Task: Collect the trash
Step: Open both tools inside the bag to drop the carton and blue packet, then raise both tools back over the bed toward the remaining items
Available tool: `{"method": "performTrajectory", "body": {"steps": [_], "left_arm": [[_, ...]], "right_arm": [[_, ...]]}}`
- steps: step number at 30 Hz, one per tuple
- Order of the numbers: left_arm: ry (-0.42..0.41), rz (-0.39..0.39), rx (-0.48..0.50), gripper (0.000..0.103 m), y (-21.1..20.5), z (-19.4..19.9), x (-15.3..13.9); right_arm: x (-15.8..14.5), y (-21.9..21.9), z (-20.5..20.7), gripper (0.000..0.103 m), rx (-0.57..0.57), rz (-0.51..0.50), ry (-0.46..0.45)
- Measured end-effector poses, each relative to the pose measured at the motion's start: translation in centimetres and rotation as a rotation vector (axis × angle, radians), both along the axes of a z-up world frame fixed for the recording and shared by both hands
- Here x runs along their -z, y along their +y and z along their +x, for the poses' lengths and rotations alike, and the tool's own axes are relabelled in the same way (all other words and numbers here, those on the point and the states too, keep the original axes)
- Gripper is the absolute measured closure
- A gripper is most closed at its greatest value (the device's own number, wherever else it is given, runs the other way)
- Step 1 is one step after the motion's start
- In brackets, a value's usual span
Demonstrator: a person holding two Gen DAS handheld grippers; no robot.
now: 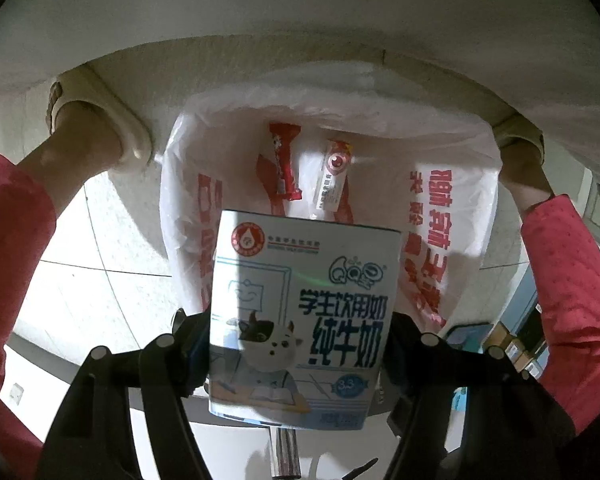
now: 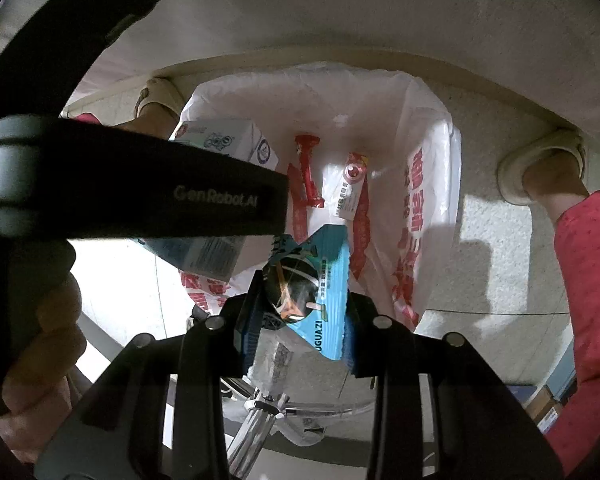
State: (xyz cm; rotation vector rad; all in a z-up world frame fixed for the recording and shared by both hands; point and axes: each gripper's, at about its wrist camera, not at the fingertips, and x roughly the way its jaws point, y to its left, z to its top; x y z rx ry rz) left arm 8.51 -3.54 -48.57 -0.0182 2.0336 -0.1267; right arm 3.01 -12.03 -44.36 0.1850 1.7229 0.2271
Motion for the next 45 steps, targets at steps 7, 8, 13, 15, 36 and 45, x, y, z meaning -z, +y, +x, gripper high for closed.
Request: {"method": "performTrajectory", "body": {"steps": [7,8,13,15,36,45], "left_arm": [[0.015,-0.006,0.012,0.037,-0.2,-0.3,0.1],[0.018,-0.006,0.011,0.036,-0.2,-0.3,0.2],[0.038,-0.012,-0.008,0.031,-0.1,-0.3,0.6],[0.043,-0.015,-0.018,0.029,0.0,-0.5,0.7],[-0.089,0.039,0.104,0.027,-0.2,-1.7,-4.4],[-0.366,0.03,0.16,0.016,1.3,-1.4,-17.4]], "right_arm": [[0.1,0.1,0.0,0.071,0.0,-0.003,-0.002],[0.1,0.2,-0.1,0.071,0.002,-0.004,-0.002],[0.1,0.1,-0.1,0.068,0.01,-0.009,-0.006],[0.2,0.0,-0.1,0.056,0.018,-0.005,-0.006],[-4.2,-1.3,-0.9,0.041,0.019,-0.011,-0.093],[-19.3,-4.7,-1.8,0.015,-0.142,-0.045,-0.454]]}}
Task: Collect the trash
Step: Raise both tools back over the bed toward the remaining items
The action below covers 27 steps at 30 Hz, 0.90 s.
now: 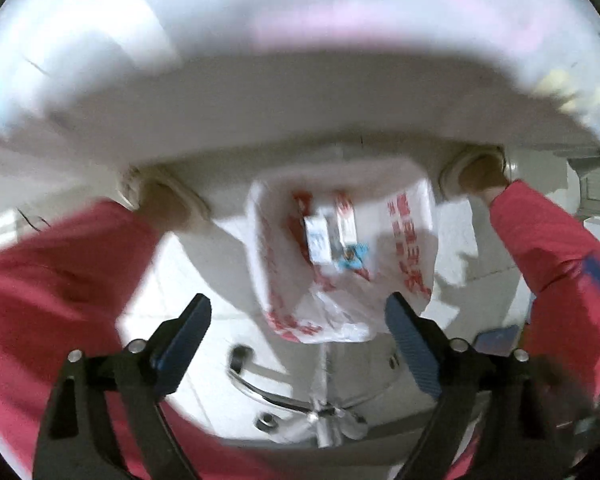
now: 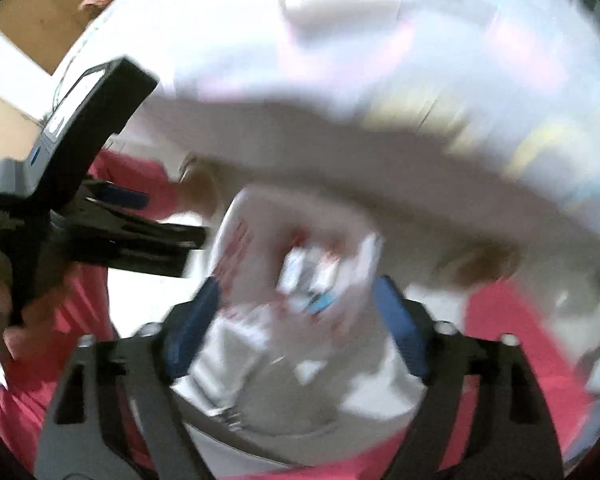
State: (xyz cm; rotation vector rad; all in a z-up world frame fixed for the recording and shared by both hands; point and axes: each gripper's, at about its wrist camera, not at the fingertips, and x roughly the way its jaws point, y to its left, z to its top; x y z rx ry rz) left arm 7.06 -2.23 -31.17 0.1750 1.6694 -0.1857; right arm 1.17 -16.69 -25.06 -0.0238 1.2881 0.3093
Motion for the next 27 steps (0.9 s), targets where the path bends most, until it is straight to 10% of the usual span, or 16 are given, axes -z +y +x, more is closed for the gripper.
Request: {"method": "performTrajectory", "body": {"steps": [15,27], "left_arm": [[-0.293,-0.012,0.218,0.012,-2.2,8.3,-22.4],[-0.324,-0.041,0.317,0.011,-7.0,14.2,-27.1]], "right_arm": [[-21.1,-7.7,3.9,0.009,-0.024,-0.064,-0.375],[-27.3,-11.2,9.0,0.009,0.04,-0.02,-0.455]]}}
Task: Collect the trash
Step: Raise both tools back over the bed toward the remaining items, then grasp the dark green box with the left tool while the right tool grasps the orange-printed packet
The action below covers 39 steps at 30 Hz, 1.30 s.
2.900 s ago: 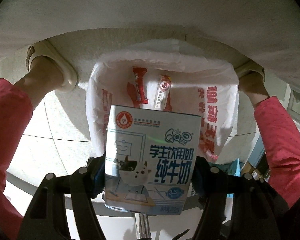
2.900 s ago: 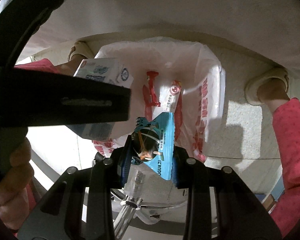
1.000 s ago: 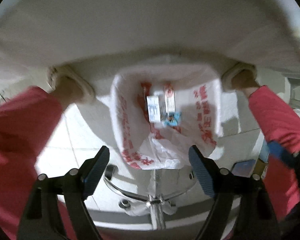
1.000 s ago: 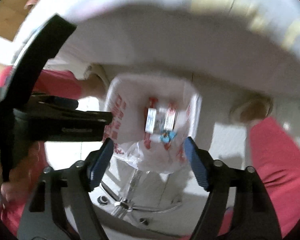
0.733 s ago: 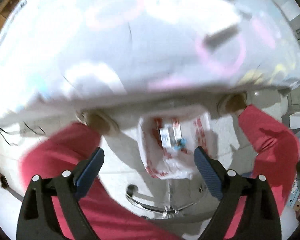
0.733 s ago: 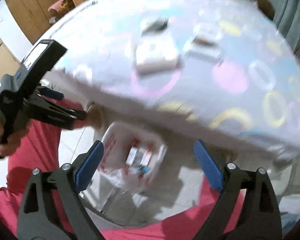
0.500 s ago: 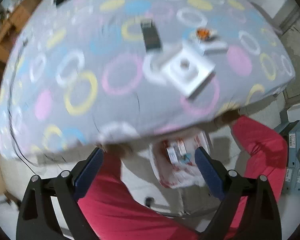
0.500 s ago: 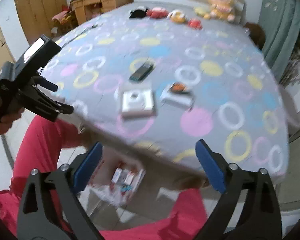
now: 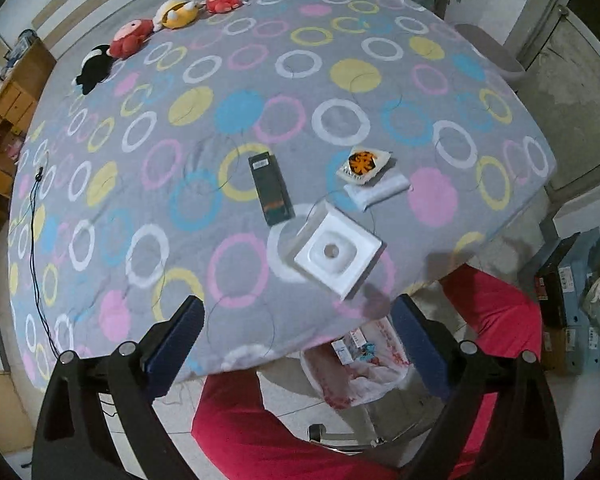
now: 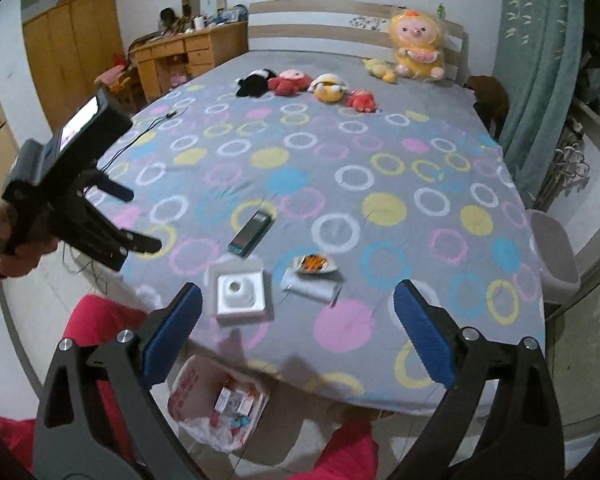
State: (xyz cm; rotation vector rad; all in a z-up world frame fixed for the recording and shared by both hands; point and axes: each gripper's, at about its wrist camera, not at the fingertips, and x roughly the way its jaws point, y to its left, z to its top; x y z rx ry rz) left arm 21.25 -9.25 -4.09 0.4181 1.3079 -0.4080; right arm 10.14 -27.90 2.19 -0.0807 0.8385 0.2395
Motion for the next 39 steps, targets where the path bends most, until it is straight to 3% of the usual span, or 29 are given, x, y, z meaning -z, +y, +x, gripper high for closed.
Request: {"method": "performTrajectory", "body": {"steps": [7,17,30,39], "left_arm": [[0.021,0.027,0.012,0.011,-1.6,3.7,1.7],[0.092,0.043,-0.028,0.011,-1.8,9.8,6.9],[0.176,0.05,-0.065,0.011,-2.2,15.1,15.3],[0.222,0.057,-0.096,0.011,-2.0,17.4,19.7]], "right_arm": [[0.0,-1.3,4.7,0.009,0.017,-0.003,0.006],[4.1,-0.2,11.9,0.009,-0.018,-0.05,0.086],[16.4,3.1,20.2,0.009,-0.087,-0.118,0.297],[23.7,4.2,23.4,0.009,-0.114,-0.149,0.425]]}}
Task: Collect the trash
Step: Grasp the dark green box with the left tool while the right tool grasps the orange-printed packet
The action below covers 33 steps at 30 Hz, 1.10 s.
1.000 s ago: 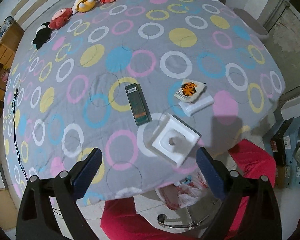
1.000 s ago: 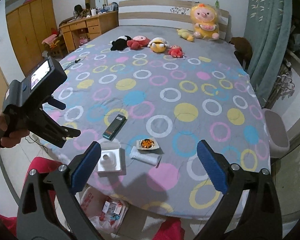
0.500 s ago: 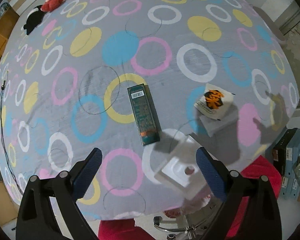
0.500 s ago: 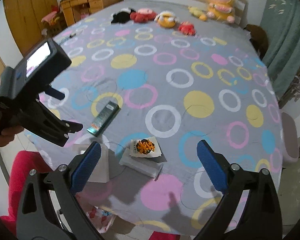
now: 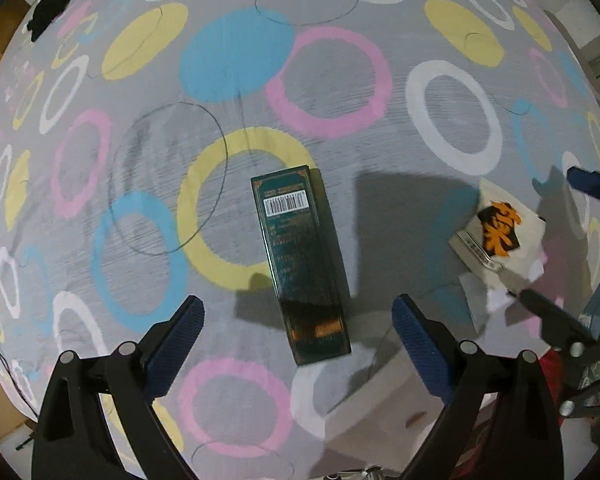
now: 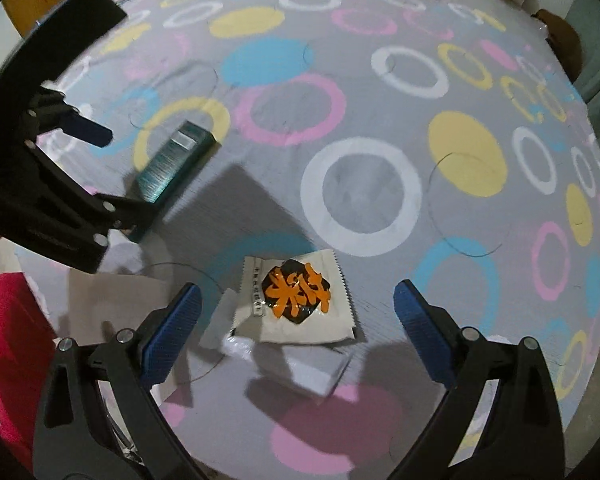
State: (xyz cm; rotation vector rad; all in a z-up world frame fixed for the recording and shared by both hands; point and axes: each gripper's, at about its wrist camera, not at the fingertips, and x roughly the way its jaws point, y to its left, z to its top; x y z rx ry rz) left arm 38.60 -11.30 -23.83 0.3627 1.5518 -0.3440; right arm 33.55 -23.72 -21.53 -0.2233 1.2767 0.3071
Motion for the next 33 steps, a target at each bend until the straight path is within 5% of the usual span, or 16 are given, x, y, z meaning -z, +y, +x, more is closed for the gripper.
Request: {"method": "performTrajectory", "body": {"steps": [11,26,30,33], "left_arm": [[-0.006,-0.014,-0.016,0.012,-0.8,1.1,2.2],[-0.005,-0.053,-0.042,0.051,-2.1,1.7,3.0],[-0.006,-0.078,-0.049,0.066,-1.1,2.3,1.6],[0.003,-0.102,-0.058,0.066,-0.4,2.6,1.4]], "right_arm": [[4.6,0.1,1.3,0.009,0.018,-0.035,0.064],[3.9,-0.9,2.4,0.062,0.094,0.056,0.047],[3.4,-0.7,2.4,0.084,0.102,0.07,0.03],[2.7,-0.2,2.3,0.086,0.105,0.086,0.011]]}}
